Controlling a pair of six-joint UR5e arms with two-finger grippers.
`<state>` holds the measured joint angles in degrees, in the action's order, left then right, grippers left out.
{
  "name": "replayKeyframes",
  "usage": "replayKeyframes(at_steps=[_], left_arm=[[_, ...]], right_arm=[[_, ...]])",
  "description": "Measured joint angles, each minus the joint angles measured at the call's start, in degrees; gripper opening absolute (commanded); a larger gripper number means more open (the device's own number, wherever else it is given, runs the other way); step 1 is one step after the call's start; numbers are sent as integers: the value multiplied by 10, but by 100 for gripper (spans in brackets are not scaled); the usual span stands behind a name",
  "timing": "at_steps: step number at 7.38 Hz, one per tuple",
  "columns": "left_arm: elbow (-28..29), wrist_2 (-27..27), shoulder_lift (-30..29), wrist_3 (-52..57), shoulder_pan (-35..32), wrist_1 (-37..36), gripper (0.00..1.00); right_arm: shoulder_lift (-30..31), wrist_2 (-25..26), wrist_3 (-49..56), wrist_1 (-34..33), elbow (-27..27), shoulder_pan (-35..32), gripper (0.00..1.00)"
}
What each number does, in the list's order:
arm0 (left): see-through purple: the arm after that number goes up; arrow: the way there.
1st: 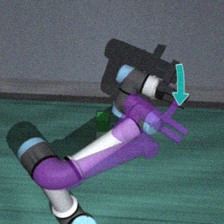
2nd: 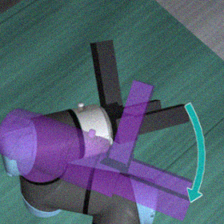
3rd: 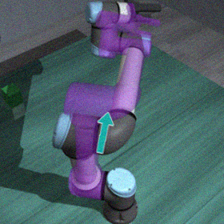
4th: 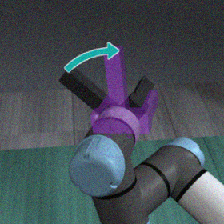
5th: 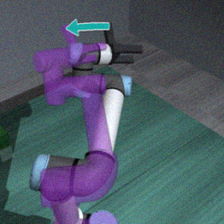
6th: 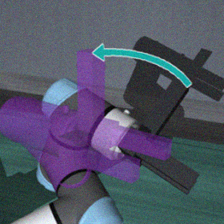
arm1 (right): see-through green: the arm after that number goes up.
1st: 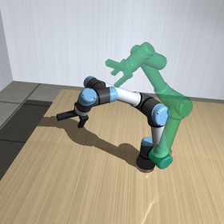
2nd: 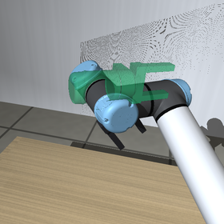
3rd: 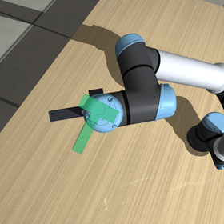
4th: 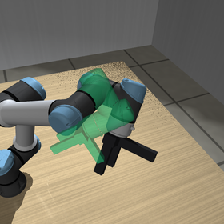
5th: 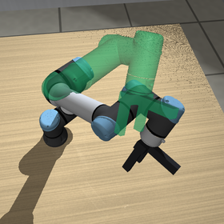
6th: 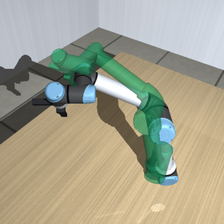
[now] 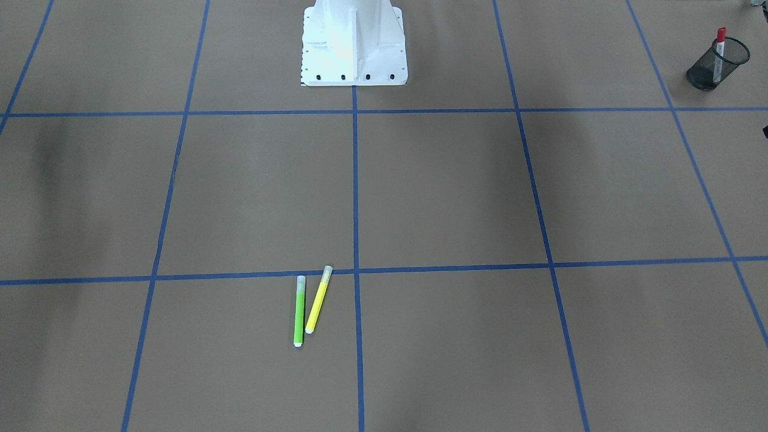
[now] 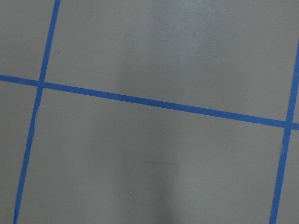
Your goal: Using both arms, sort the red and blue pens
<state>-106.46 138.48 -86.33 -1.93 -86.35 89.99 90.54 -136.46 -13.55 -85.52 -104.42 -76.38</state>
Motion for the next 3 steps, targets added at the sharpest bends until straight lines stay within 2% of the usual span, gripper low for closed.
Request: replayKeyframes(at_steps=[3], left_arm=[[0,0,-3,1,12,1,100]], right_arm=[[-1,-1,-1,0,3,0,99]])
